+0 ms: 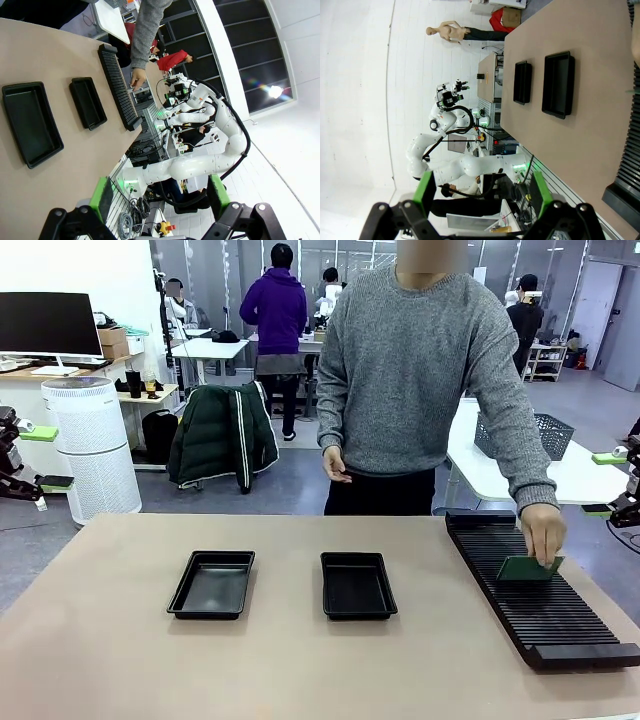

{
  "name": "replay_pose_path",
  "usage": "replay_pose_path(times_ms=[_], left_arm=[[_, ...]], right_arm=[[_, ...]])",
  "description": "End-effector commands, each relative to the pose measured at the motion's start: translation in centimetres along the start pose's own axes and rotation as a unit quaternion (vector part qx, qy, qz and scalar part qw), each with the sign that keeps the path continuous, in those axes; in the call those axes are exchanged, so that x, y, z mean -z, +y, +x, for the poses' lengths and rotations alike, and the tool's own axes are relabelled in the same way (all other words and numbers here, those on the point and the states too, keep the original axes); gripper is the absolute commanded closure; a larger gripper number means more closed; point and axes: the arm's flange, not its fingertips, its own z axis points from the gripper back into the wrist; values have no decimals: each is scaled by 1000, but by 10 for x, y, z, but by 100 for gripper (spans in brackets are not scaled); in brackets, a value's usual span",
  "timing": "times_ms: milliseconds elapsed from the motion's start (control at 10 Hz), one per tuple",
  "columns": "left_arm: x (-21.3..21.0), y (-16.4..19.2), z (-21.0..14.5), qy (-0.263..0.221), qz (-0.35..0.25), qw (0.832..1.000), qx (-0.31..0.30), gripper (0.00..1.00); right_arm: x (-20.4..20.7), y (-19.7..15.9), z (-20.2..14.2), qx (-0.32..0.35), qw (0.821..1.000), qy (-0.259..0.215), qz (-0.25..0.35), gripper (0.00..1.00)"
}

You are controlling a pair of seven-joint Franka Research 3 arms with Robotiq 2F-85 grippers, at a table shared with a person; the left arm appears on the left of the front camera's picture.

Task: Inspect and transfer BCBs to ESD trays.
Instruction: Pick up the Blank PCB from the PCB Rack and place it in the left ESD tray.

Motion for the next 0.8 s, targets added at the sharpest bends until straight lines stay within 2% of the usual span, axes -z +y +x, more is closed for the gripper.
replay_pose_path(times_ms=[0,700], left_arm=[[0,0,0,0,0,1000,0,0],[0,0,0,0,0,1000,0,0]], right_arm=[[1,0,1,-5,1000,1,0,0],[1,0,1,-5,1000,1,0,0]])
